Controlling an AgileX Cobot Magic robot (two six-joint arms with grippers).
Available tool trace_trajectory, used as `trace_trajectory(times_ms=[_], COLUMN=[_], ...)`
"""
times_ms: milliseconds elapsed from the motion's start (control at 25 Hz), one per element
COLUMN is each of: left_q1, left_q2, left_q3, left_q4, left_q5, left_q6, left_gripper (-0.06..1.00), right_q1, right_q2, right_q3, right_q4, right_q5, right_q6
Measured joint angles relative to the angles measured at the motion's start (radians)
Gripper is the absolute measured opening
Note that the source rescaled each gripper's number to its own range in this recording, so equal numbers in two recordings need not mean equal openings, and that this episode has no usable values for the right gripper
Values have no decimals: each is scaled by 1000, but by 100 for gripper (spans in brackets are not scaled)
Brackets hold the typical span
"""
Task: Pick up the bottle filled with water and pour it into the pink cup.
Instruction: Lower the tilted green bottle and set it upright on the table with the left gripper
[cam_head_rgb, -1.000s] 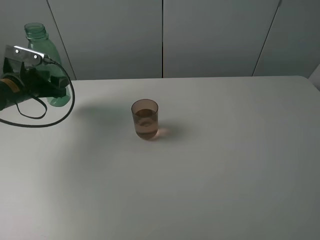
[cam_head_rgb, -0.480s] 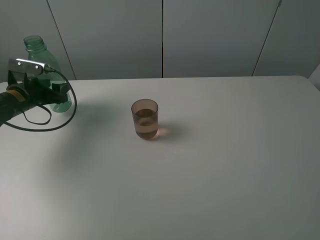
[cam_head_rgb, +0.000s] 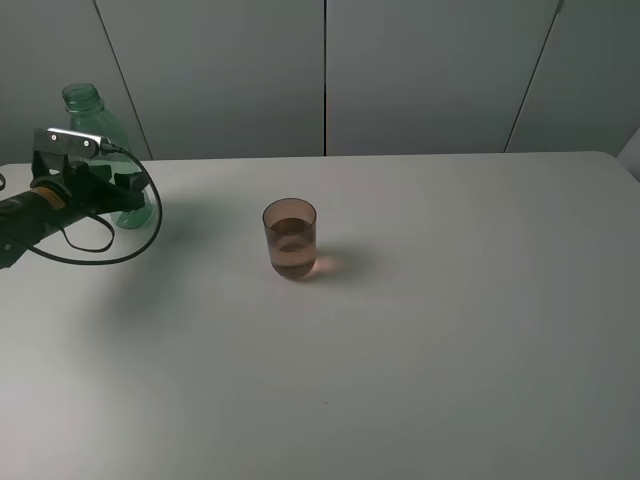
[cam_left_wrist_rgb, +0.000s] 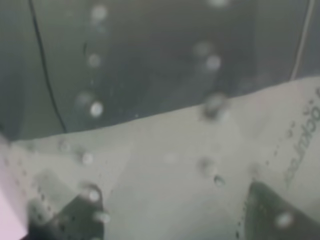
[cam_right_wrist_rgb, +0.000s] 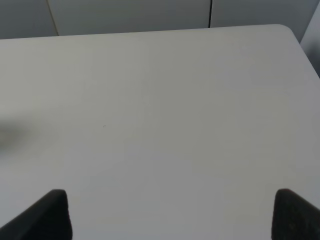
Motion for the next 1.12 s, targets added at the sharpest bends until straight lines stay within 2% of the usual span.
trace_trajectory(times_ms=[440,480,560,600,1120], left_q1=[0,0,0,0,0], left_q2=[4,4,4,4,-60], left_q3=[-1,-1,-1,-1,46], left_q4=[24,26,28,30,34], left_q5=[-11,-9,12,19,103], left_q6=[-2,-9,-31,-38,-31], left_gripper=[46,54,80,86,87], right_q1=[0,0,0,0,0], right_q2=[0,0,0,0,0], right_q3=[0,0,0,0,0], right_q4=[0,0,0,0,0], right_q5=[0,0,0,0,0], right_q6=[0,0,0,0,0])
